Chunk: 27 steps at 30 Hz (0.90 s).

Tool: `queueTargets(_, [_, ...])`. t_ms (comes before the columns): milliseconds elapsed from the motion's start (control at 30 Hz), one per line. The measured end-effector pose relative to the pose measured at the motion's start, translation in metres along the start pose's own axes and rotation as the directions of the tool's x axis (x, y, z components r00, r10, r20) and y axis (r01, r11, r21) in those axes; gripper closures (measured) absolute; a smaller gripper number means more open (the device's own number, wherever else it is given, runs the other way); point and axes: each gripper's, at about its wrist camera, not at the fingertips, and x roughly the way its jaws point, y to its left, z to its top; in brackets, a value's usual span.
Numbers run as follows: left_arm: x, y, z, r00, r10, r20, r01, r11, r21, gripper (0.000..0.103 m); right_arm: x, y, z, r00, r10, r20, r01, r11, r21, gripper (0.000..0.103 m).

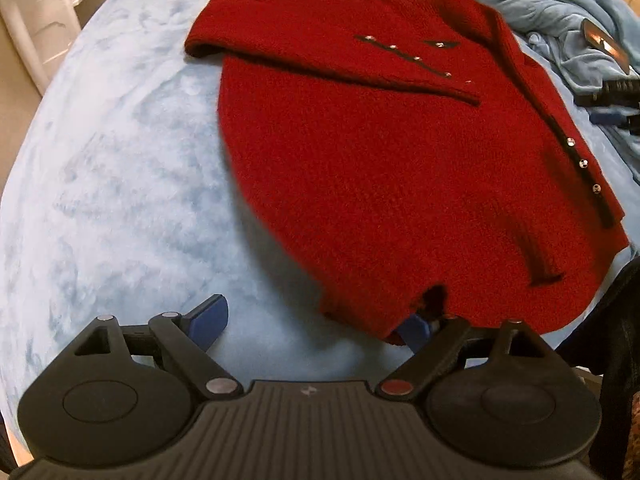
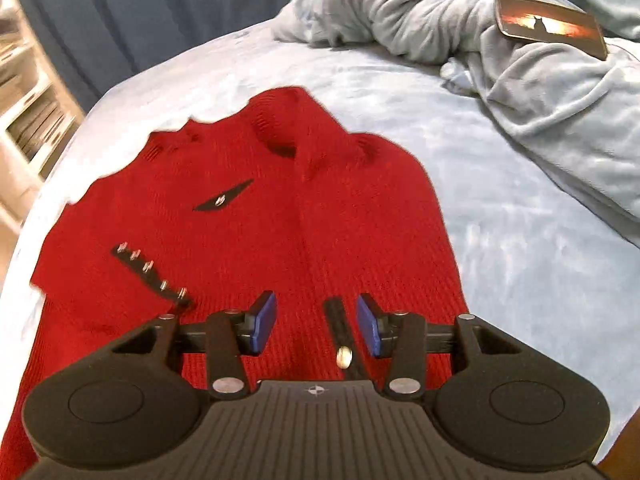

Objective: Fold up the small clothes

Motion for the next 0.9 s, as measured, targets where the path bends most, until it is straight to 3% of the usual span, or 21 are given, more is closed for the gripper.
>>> queueTargets(167, [-0.001,-0.027,0.003,0.999,0.039,0.004,-0.039,0.985,0.169,0.011,-0.014,-0.007,-0.036,0.998,0.015,-0.068,-0.017,0.999,-0.028,0.056])
queueTargets(300, [0.009,-0.033,0.002,0.998,0.042,-0.054,-0.033,0.985,0.167,0.011,-0.017,-0.010,-0.066,0.988,-0.011,-0.156,0.000,0.997,-0.071,0.055])
queueTargets(400, [0.007,-0.034,0.007,0.998,0.030,-0.050,-0.023,0.990,0.136,0.011,-0.021,0.005,-0.093,0.975,-0.009,-0.221,-0.039,0.977,-0.212,0.053])
queueTargets(533, [0.003,-0.024,0.016,0.998,-0.023,-0.061,0.024,1.000,0.011,0.011,-0.030,0.048,-0.126,0.973,0.040,-0.229,-0.145,0.874,-0.463,0.040])
queueTargets(633, [0.004,-0.020,0.018,0.997,-0.024,-0.070,0.024,1.000,-0.009,0.011,-0.024,0.082,-0.144,0.968,0.073,-0.241,-0.206,0.780,-0.591,0.037])
queueTargets(700, [0.003,-0.021,0.018,0.997,-0.017,-0.070,0.017,1.000,-0.005,0.011,-0.012,0.100,-0.152,0.966,0.075,-0.248,-0.221,0.740,-0.636,0.038])
queueTargets(733, [0.003,-0.021,0.018,0.997,-0.015,-0.071,0.015,1.000,-0.005,0.011,-0.006,0.105,-0.152,0.968,0.076,-0.238,-0.216,0.733,-0.645,0.049])
queueTargets(767, [0.002,-0.020,0.017,0.997,-0.014,-0.072,0.013,1.000,-0.007,0.011,-0.003,0.106,-0.148,0.972,0.087,-0.218,-0.210,0.740,-0.639,0.070])
queueTargets(800, [0.000,-0.018,0.016,0.997,-0.012,-0.073,0.011,1.000,-0.010,0.011,-0.002,0.105,-0.136,0.974,0.108,-0.200,-0.210,0.763,-0.611,0.098])
queueTargets(900, [-0.008,-0.015,0.009,0.997,-0.001,-0.074,0.003,1.000,0.023,0.011,-0.011,0.085,-0.083,0.977,0.173,-0.122,-0.209,0.865,-0.455,0.101])
